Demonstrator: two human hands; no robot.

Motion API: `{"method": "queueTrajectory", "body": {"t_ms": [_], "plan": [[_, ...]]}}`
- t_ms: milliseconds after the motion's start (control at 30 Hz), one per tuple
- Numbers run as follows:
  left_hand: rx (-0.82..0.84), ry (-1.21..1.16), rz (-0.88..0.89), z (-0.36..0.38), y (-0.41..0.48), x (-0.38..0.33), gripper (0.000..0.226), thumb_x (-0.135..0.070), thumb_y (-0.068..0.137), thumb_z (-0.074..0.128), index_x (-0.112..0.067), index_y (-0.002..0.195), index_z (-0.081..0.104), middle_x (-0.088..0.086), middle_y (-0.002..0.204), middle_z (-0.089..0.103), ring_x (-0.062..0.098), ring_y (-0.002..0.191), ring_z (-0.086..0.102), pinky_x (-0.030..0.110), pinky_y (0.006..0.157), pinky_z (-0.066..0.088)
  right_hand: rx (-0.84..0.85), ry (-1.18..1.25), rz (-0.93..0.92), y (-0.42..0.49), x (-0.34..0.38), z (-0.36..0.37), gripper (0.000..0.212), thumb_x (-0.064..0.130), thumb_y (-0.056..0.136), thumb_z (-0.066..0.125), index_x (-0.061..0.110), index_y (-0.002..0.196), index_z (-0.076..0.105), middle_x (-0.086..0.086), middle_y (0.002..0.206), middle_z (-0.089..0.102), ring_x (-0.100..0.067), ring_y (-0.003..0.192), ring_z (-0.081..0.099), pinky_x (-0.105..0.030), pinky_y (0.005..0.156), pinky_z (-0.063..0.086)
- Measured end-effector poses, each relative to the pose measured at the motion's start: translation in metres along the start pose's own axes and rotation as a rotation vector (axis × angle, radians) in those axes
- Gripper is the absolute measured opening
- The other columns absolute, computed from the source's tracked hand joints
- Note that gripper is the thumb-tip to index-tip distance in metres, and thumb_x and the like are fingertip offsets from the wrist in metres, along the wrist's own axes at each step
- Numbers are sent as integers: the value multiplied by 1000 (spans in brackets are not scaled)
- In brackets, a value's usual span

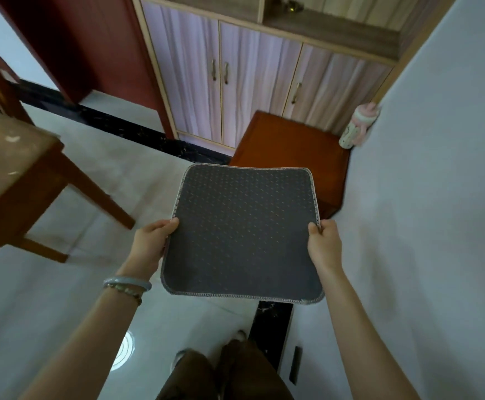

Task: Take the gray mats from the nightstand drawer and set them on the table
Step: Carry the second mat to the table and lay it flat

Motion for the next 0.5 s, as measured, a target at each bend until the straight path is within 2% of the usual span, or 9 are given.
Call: {"method": "queueTrajectory", "body": {"t_ms": [33,100,200,300,500], "plan": [[-9,-18,7,-10,-5,-1,11,-24,88,65,-16,81,68,3,85,67,17,76,63,23,57,54,3,-5,-27,-5,8,1,8,24,98,44,17,100,47,0,89,53,-13,76,50,-29,68,36],[-28,-43,24,-35,-17,-2,11,-27,88,65,-18,83,70,2,90,69,17,84,65,28,67,52,28,-11,-83,-22,26,7,11,24,98,43,15,102,48,4,84,51,-10,73,49,-26,59,34],[-57,-68,32,-78,-31,2,14,-30,87,67,-16,90,71,5,99,70,22,94,65,34,79,53,75,5,-140,-48,48,24,13,24,98,43,14,104,49,3,87,52,-7,73,49,-26,57,34],[-108,-86,32,-127,-46,11,19,-32,86,68,-14,93,71,6,101,70,22,95,66,33,77,53,124,-14,-182,-79,67,51,14,25,98,43,16,105,50,6,85,53,-6,73,50,-24,55,33],[-227,-175,16,-223,-86,40,15,-31,88,65,-17,87,71,3,94,70,19,88,65,31,67,51,225,-46,-272,-145,101,111,17,25,98,45,12,107,52,4,84,54,-9,71,53,-24,53,34]]}}
Point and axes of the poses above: each hand's wrist, its own y-axis towards the middle knuckle, its own z-axis out of the palm, x = y × z, the point moved 6 cm from there along y, towards the middle knuckle
